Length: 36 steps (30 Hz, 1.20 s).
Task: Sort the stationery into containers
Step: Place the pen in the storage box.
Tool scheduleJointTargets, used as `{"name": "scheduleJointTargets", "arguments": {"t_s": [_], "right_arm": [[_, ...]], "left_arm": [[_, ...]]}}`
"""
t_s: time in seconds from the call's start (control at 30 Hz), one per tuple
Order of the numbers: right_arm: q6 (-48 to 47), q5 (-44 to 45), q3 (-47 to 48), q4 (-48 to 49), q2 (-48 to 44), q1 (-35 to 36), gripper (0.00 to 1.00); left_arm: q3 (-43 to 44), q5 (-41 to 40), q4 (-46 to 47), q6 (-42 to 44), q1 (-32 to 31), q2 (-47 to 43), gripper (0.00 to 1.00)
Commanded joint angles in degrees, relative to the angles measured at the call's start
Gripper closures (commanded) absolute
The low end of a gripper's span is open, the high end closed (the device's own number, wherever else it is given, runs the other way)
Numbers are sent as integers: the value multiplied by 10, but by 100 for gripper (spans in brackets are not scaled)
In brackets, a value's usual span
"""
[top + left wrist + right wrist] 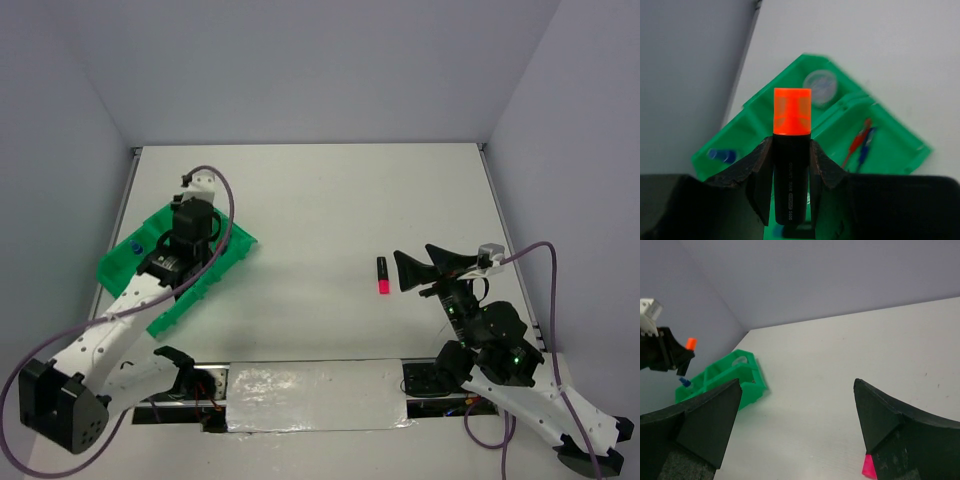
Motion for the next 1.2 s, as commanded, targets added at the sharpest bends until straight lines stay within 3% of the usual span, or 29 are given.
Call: {"name": "scheduleJointTargets", "arguments": {"t_s": [0.0,0.13,0.3,0.43,0.57,0.7,0.77,0.8,0.83,1.13,1.17], "right_arm": [[-12,-15,19,18,5,-2,0],[-13,-15,25,8,9,-2,0],[-15,-24,24,8,-3,-2,0],[-16,-28,24,7,-6,-3,0],[-16,-31,28,2,-11,-2,0],[-16,-29,25,3,-20,-2,0],[-16,-29,25,3,-20,-2,0],[-16,-28,25,3,-19,-2,0],[-16,-29,26,3,-17,-2,0],[-17,-31,26,4,-16,-2,0],[-17,-31,26,4,-16,-2,0]], "left_arm": [[-61,-83,-11,40,17,-46,100],[-109,-27,-15,149,40,-98,100],[-153,-2,-24,143,70,-177,100],[-217,-46,14,145,76,-237,100],[-213,-3,-4,143,99,-222,100],[-218,-23,5,132,99,-185,100],[-224,-29,17,128,99,-185,89],[-232,-34,30,123,100,-196,75],[-237,-36,37,120,101,-203,69],[-240,-49,45,102,118,-239,29],[-240,-48,43,102,118,-240,20]]}}
